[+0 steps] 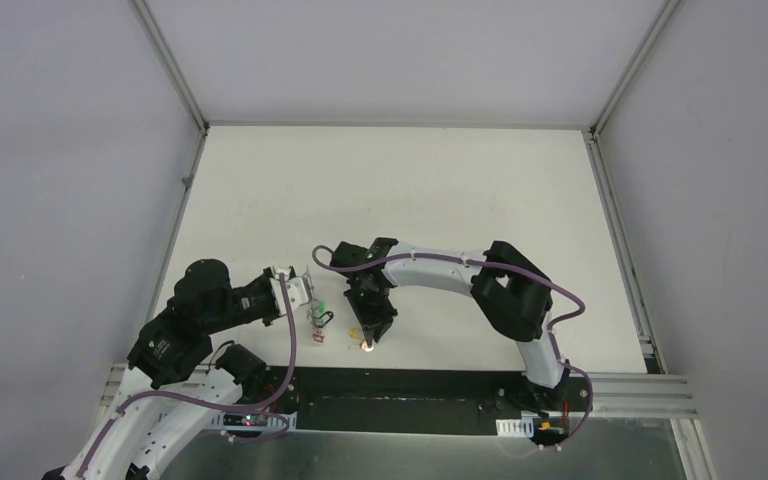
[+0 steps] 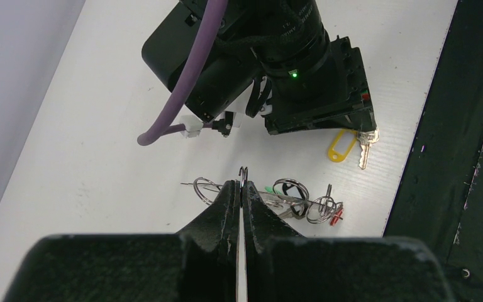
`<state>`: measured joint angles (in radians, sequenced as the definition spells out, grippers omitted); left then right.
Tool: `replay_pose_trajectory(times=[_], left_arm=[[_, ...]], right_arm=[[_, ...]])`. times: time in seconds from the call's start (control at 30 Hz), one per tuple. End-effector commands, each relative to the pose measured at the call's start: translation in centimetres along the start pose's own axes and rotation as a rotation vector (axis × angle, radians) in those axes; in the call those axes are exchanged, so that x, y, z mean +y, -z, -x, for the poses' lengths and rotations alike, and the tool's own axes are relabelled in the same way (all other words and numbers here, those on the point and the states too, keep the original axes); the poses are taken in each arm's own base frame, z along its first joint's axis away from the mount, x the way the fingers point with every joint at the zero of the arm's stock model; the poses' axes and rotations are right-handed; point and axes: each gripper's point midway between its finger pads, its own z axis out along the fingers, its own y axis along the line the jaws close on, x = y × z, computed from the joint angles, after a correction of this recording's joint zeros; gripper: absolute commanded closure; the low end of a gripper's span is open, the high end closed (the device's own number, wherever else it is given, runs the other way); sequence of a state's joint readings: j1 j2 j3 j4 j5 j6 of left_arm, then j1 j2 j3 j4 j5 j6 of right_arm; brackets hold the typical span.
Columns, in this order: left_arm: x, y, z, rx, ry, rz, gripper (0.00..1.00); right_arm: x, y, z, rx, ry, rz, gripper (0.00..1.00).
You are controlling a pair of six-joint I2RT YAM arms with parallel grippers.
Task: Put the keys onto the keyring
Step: Pick up the key from the center of the board.
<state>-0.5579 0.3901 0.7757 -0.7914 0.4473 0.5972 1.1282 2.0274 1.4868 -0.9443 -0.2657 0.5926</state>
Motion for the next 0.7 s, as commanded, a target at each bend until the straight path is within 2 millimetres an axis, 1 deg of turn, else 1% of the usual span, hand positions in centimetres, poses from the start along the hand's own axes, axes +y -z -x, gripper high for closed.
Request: replay_pose_trajectory(times=[0.0, 0.4, 0.43, 0.53, 0.67], left_arm=[[0.2, 0.1, 1.6, -0.055, -0.047, -0.004, 1.00], [-0.1, 0.0, 1.6, -0.060, -0.044, -0.024, 1.00], [-0.1, 0.0, 1.6, -0.060, -0.044, -0.024, 1.00], [-0.1, 0.0, 1.6, -0.060, -0.048, -0.024, 1.00], [0.0, -0.1, 1.7, -0.059, -0.049, -0.027, 1.00]], right_arm=[[0.8, 0.5, 0.9, -0.021, 0.013, 0.018, 0.78], [1.1, 0.4, 1.9, -0.042, 0.019, 0.009, 0.75], [1.0, 0.4, 1.9, -0.042, 0.018, 0.004, 0.75], [0.7, 0.2, 1.9, -0.036, 0.020, -0.014, 0.83], [-0.1, 0.1, 1.9, -0.043, 0.027, -0.056, 0.85]])
